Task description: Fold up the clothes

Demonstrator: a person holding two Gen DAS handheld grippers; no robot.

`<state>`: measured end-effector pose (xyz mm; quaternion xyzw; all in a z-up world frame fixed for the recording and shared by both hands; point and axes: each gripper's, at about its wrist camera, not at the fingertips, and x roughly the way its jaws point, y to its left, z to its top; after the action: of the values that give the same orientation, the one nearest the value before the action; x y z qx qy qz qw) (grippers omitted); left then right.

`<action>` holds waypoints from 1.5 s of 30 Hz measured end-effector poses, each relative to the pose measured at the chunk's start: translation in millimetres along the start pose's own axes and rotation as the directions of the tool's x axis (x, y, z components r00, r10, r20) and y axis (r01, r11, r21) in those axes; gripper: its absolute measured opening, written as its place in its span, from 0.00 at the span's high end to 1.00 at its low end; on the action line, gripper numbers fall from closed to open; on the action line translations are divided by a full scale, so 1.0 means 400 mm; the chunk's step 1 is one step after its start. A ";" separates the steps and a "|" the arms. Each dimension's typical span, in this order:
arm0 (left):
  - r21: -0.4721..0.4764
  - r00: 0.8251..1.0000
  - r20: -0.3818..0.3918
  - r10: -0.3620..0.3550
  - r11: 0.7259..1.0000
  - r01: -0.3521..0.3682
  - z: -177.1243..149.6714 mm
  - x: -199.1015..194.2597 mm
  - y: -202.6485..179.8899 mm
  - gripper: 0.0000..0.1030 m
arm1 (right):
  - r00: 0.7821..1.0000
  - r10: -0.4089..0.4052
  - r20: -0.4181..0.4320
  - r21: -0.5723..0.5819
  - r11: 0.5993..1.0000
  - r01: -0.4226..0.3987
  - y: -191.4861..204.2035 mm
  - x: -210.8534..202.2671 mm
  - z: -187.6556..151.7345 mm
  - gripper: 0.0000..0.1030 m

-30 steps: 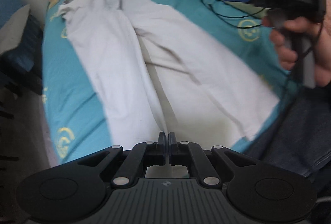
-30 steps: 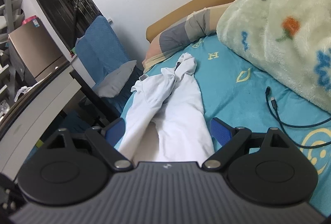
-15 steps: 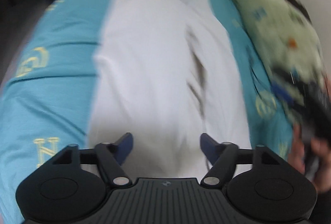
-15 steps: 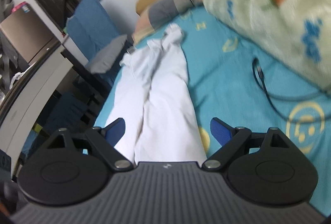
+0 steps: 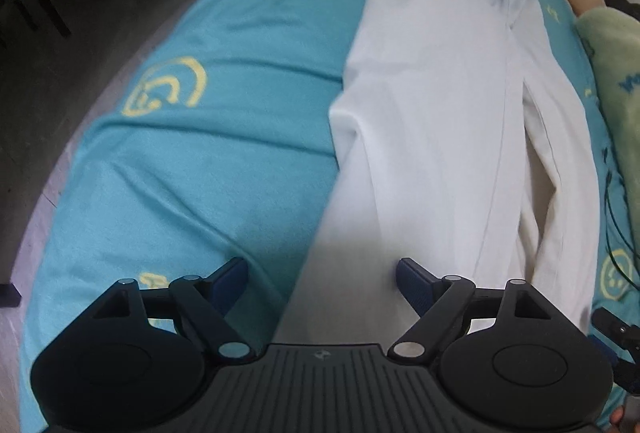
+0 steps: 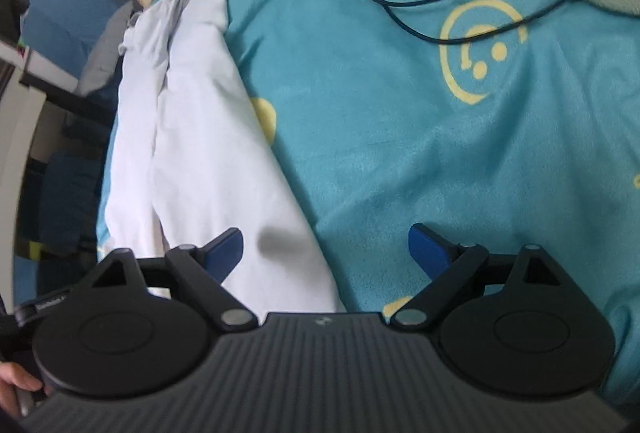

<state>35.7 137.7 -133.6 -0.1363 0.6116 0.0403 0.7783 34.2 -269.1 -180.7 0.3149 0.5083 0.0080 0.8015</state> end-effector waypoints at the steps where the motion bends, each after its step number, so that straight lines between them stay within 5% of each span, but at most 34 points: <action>1: -0.003 1.000 -0.015 -0.017 1.000 0.017 -0.007 0.002 -0.001 0.19 | 1.000 0.003 -0.018 -0.006 1.000 -0.003 0.004 0.000 -0.005 0.10; 7: -0.050 0.979 -0.148 -0.141 0.990 0.135 -0.052 -0.025 0.006 0.33 | 0.982 0.043 -0.182 -0.079 0.995 -0.058 0.052 -0.006 -0.049 0.10; 10: -0.050 0.974 -0.179 -0.138 0.990 0.131 -0.069 -0.043 0.001 0.59 | 0.966 0.042 -0.255 -0.136 0.988 -0.079 0.090 -0.010 -0.082 0.11; 12: -0.039 0.975 -0.180 -0.128 0.992 0.123 -0.077 -0.056 -0.005 0.80 | 0.965 -0.017 -0.262 -0.203 0.979 -0.038 0.120 -0.013 -0.104 0.22; 15: -0.029 0.980 -0.158 -0.121 0.993 0.118 -0.085 -0.080 -0.015 0.93 | 0.962 -0.129 -0.242 -0.330 0.943 0.043 0.169 -0.016 -0.140 0.37; 16: -0.023 0.982 -0.145 -0.123 0.992 0.121 -0.088 -0.092 -0.020 0.93 | 0.961 -0.161 -0.225 -0.363 0.929 0.070 0.181 -0.019 -0.149 0.44; 18: -0.027 0.982 -0.111 -0.154 0.988 0.152 -0.094 -0.127 -0.024 0.94 | 0.957 -0.219 -0.188 -0.424 0.898 0.122 0.204 -0.025 -0.168 0.91; 27: -0.098 0.922 0.086 -0.378 0.917 0.386 -0.060 -0.376 0.008 0.95 | 1.000 0.007 -0.015 -0.309 0.951 -0.011 0.258 -0.268 -0.056 0.91; 31: -0.081 0.873 0.164 -0.460 0.875 0.477 -0.042 -0.490 0.010 0.95 | 0.989 0.127 0.082 -0.324 0.942 -0.094 0.312 -0.405 0.020 0.91; 36: -0.056 0.819 0.197 -0.539 0.828 0.558 -0.093 -0.569 0.021 0.95 | 0.959 0.249 0.134 -0.344 0.919 -0.190 0.313 -0.532 0.015 0.91; 45: -0.054 0.842 0.081 -0.533 0.841 0.538 -0.221 -0.460 0.040 0.95 | 0.967 0.250 0.057 -0.354 0.910 -0.214 0.176 -0.490 -0.114 0.91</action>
<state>-96.9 148.9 22.0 -0.3293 0.5227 -0.1518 0.7716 -76.4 -255.2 1.1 0.2279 0.4169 0.1761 0.8621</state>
